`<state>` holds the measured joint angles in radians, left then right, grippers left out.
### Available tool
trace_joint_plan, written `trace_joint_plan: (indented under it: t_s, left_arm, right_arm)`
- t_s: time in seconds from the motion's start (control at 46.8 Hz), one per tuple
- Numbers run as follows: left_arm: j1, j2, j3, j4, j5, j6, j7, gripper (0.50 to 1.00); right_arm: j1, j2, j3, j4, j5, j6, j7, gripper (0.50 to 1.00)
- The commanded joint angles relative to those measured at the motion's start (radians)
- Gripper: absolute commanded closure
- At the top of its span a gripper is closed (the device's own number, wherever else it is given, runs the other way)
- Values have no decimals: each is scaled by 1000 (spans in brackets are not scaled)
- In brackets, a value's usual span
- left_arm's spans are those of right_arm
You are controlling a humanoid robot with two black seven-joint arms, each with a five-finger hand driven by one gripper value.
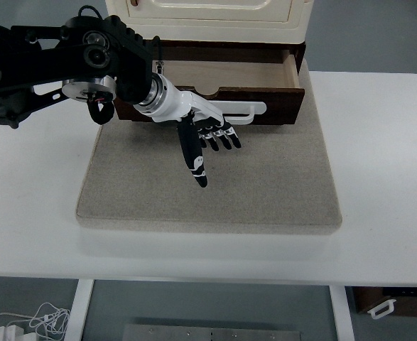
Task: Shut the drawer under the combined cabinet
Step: 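Push the brown drawer front with the left hand into the cabinet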
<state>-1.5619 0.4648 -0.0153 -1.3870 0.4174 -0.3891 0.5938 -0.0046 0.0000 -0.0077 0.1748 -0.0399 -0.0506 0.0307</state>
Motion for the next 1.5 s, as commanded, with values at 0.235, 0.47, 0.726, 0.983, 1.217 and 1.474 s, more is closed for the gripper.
trace_joint_plan:
  t_s: [0.235, 0.47, 0.726, 0.983, 1.217, 1.474]
  left_arm:
    - [0, -18, -12, 62, 4, 27, -2, 504]
    - [0, -44, -15, 124, 4, 35, -8, 504]
    - [2, -69, -21, 175, 26, 53, -11, 504]
    - [13, -77, -31, 213, 26, 56, -11, 504]
    - [14, -78, -32, 253, 26, 56, -19, 504]
    - [14, -84, -32, 292, 23, 59, -23, 508]
  right_arm:
    - [0, 0, 0, 0, 0, 0, 0, 548]
    - [0, 0, 0, 0, 0, 0, 0, 548]
    - [0, 0, 0, 0, 0, 0, 0, 548]
    - [0, 0, 0, 0, 0, 0, 0, 548]
    - [0, 0, 0, 0, 0, 0, 0, 548]
    - [0, 0, 0, 0, 0, 0, 0, 548]
